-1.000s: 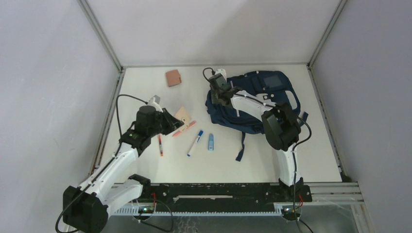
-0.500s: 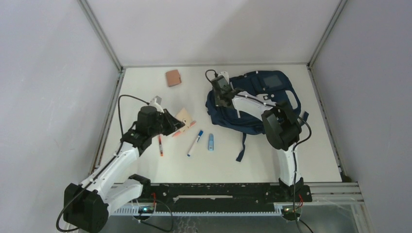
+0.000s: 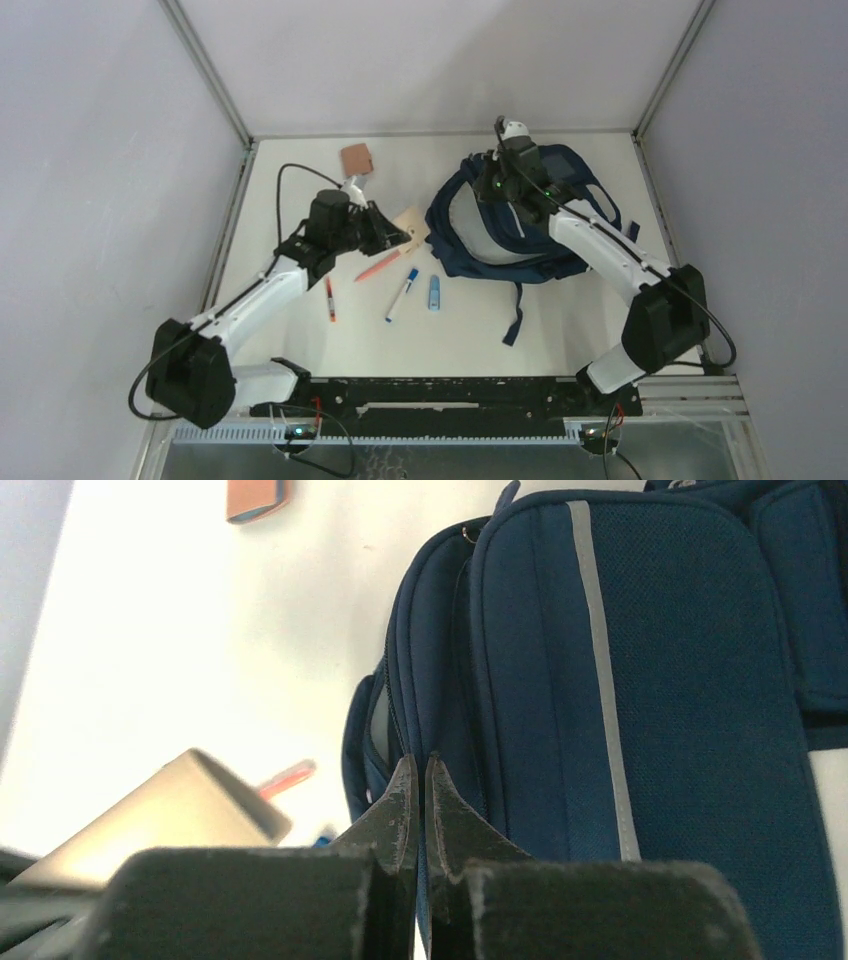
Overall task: Pack the student bag
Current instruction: Place the personal item in the student bag.
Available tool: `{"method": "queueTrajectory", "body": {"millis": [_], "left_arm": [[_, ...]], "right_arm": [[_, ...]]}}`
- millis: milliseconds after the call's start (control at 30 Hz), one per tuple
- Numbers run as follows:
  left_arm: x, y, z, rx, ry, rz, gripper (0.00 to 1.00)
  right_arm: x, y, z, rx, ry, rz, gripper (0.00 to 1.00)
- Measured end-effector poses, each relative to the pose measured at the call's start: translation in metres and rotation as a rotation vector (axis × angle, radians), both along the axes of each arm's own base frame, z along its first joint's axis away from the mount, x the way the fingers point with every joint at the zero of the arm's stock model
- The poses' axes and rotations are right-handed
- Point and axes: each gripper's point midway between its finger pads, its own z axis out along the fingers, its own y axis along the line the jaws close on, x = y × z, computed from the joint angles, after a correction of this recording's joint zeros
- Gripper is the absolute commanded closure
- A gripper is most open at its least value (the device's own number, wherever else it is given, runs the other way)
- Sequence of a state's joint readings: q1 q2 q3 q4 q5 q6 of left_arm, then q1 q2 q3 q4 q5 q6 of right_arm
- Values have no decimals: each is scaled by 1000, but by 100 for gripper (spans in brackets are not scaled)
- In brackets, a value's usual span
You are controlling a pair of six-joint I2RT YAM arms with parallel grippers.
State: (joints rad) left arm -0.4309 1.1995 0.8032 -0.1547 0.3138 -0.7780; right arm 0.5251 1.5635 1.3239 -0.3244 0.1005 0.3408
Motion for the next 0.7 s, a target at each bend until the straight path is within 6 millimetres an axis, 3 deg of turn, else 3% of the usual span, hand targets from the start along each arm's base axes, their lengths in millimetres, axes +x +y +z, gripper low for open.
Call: {"method": "queueTrajectory", "body": {"millis": [167, 400, 533, 700], "left_arm": [[20, -41, 14, -109, -1, -84, 100], [51, -106, 9, -294, 99, -165, 100], [57, -150, 5, -415, 148, -225, 100], [57, -180, -12, -473, 215, -251, 100]], "right_arm": [[-19, -4, 9, 104, 36, 37, 100], [-31, 5, 21, 207, 64, 90, 100], [-36, 8, 25, 268, 84, 113, 100], [-39, 11, 31, 333, 106, 134, 100]]}}
